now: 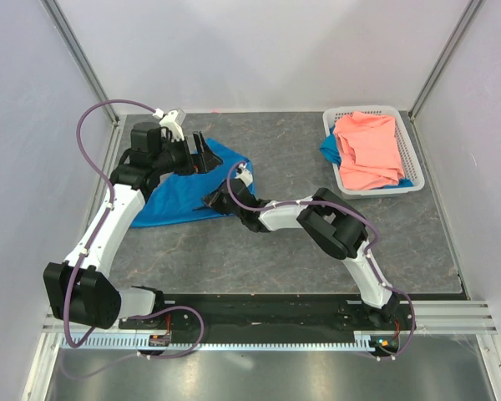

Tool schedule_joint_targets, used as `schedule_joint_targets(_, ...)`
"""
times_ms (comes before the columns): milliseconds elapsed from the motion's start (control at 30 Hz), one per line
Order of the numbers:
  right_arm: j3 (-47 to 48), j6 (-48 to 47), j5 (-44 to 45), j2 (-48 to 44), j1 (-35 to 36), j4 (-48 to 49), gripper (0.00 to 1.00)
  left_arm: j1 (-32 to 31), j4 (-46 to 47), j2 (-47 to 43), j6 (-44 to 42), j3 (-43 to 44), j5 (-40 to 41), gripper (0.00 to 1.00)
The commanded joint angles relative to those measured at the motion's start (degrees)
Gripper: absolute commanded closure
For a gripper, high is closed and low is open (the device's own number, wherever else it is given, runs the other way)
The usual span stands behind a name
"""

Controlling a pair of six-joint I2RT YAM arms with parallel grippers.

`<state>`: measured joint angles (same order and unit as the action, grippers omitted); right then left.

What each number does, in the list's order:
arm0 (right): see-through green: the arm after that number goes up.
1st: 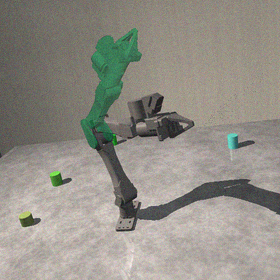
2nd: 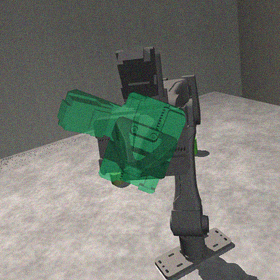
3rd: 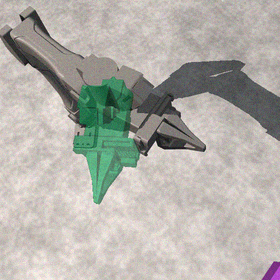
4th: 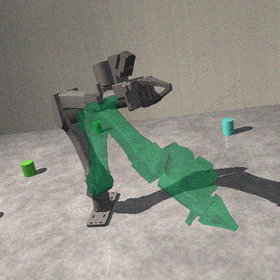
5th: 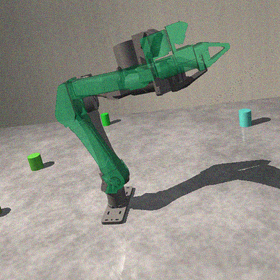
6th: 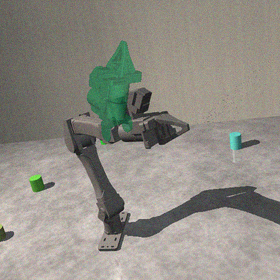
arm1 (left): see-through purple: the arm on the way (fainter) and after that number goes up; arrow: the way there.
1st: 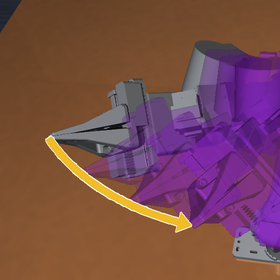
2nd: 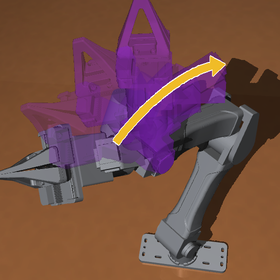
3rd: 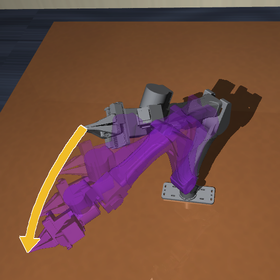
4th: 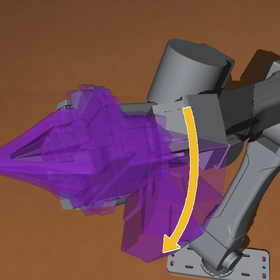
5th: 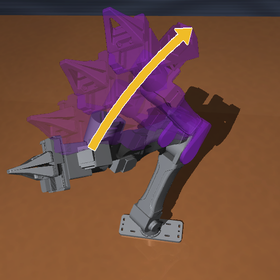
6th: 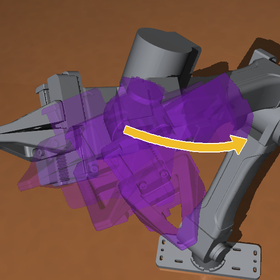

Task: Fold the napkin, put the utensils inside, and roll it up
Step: Fold the napkin

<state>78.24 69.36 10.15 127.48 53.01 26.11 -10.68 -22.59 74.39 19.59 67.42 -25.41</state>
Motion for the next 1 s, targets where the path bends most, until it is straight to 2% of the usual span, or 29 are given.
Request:
schedule_joint_targets(0, 2.3, -0.2, -0.9, 0.9, 0.6, 1.8, 0.96, 0.2, 1.8, -1.4, 1.4, 0.0, 0.4, 0.02)
schedule_joint_targets(33, 2.2, -0.4, -1.0, 0.8, 0.6, 2.1, 0.92, 0.2, 1.9, -1.4, 1.4, 0.0, 0.4, 0.02)
schedule_joint_targets(67, 1.9, -0.6, -1.2, 0.8, 0.6, 2.5, 0.81, 0.2, 1.9, -1.4, 1.5, 0.0, 0.3, 0.02)
schedule_joint_targets(133, 1.4, -2.0, -1.3, 0.0, 0.6, 3.4, 0.68, 0.2, 1.8, -1.4, 1.4, -0.1, 0.4, 0.02)
schedule_joint_targets(167, 1.1, -2.7, -1.3, -0.4, 0.6, 4.0, 0.59, 0.2, 1.9, -1.4, 1.4, 0.0, 0.4, 0.02)
schedule_joint_targets(300, -0.8, -6.7, -1.3, -3.5, 0.6, 5.3, 0.46, 0.3, 1.9, -1.4, 1.2, -0.2, 0.8, 0.02)
schedule_joint_targets(467, -4.8, -11.2, -1.4, -8.3, 0.6, 5.9, 0.39, 0.4, 1.9, -1.2, 1.3, -0.1, 1.1, 0.02)
schedule_joint_targets(667, -16.2, -13.5, -0.8, -16.6, -0.2, 4.7, 0.37, 0.7, 1.8, -1.2, 1.1, -0.3, 2.1, 0.02)
schedule_joint_targets(833, -22.5, -14.9, -3.8, -22.6, -6.0, 2.0, 0.40, 0.7, 1.8, -1.2, 0.8, -0.4, 2.7, 0.02)
schedule_joint_targets(967, -24.8, -17.2, -11.6, -23.9, -12.7, -0.3, 0.44, 0.7, 1.8, -0.9, 0.8, -0.4, 2.7, 0.02)
